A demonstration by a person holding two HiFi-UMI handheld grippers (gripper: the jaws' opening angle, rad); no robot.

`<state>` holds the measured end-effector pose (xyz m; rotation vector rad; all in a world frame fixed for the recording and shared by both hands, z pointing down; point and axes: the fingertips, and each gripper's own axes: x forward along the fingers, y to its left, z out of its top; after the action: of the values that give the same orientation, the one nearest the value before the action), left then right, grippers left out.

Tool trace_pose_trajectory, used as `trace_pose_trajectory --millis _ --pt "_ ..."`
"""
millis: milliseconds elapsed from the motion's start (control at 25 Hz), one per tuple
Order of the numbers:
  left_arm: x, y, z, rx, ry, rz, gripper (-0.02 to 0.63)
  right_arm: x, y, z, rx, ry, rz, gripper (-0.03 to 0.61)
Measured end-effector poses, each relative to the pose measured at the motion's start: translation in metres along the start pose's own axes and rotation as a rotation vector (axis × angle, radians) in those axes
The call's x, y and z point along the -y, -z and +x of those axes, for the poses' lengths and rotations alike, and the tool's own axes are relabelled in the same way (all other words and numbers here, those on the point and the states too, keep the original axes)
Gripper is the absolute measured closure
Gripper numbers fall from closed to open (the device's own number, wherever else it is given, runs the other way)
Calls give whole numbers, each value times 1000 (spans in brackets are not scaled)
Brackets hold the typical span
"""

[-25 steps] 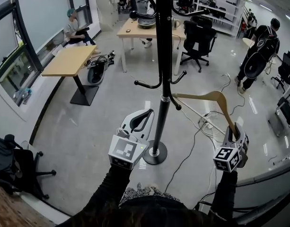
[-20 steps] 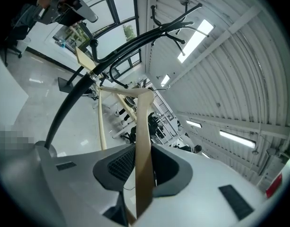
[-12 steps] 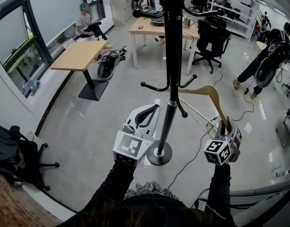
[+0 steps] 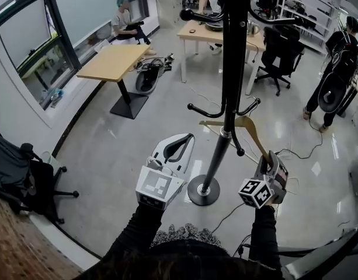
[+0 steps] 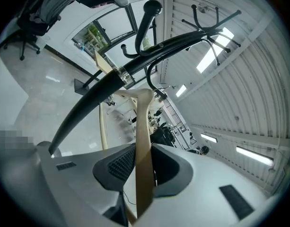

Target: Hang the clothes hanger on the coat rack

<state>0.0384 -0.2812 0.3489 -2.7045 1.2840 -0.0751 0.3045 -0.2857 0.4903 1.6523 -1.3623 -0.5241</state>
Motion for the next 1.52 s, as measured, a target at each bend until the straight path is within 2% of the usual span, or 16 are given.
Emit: trace_pose_trajectory --millis 160,320,560,880,1040,1240,1400,1520 --pt "-2 10 -2 -43 -7 -7 606 -13 6 0 -12 -20 -16 476" --pt "0 8 3 -26 -1 -21 606 -23 11 4 -16 -54 -21 474" --pt "5 10 6 -44 5 -8 606 -41 17 7 -16 -150 36 474" --pt "15 16 8 -50 19 -27 606 -53 24 10 -3 -308 246 465" --pt "17 15 8 -47 25 -26 606 -43 18 3 35 -328 354 422" --pt "23 11 11 -37 38 -29 606 -18 3 -8 107 -350 495 419" --pt "26 9 19 -31 44 -28 606 9 -25 -14 172 -365 631 419" --pt "33 4 26 -17 55 -21 606 29 -53 -20 238 -361 684 419"
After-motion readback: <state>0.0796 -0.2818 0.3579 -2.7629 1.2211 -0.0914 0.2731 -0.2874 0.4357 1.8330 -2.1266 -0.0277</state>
